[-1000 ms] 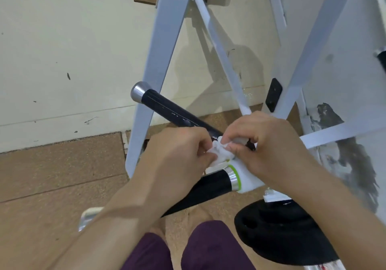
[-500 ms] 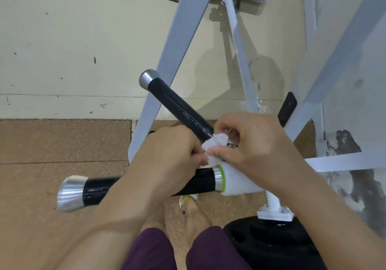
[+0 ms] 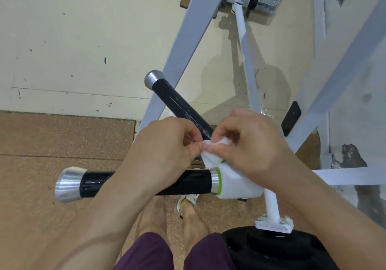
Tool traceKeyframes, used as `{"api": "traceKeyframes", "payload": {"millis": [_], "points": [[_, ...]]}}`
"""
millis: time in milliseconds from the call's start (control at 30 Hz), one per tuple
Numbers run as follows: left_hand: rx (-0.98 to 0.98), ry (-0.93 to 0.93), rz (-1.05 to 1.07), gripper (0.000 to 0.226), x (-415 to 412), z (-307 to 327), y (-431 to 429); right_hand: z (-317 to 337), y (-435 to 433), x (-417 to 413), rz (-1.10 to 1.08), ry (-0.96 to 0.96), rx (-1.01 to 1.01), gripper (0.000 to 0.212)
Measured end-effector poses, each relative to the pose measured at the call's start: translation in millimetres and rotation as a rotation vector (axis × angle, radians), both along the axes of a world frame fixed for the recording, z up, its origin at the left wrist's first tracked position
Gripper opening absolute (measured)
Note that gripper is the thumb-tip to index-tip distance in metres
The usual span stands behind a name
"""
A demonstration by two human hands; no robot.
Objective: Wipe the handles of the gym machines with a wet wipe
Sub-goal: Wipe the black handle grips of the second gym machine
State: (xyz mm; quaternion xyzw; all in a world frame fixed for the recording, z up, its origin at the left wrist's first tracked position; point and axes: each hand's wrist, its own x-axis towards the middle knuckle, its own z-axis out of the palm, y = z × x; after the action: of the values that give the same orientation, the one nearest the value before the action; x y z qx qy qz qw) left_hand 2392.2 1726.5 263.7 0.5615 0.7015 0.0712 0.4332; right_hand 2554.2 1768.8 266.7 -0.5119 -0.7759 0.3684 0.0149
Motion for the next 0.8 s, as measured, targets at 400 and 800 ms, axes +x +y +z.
{"api": "traceKeyframes", "payload": {"millis": [400,800], "points": [[0.019,0.081,-0.027,0.018,7.2,0.4,-2.8,2.8,-11.3,4.0,-0.078,-0.003,0.047,0.012],[0.048,0.112,0.028,0.018,9.3,-3.1,-4.3,6.8,-7.9,-1.1,-0.077,-0.060,0.011,0.014]]}}
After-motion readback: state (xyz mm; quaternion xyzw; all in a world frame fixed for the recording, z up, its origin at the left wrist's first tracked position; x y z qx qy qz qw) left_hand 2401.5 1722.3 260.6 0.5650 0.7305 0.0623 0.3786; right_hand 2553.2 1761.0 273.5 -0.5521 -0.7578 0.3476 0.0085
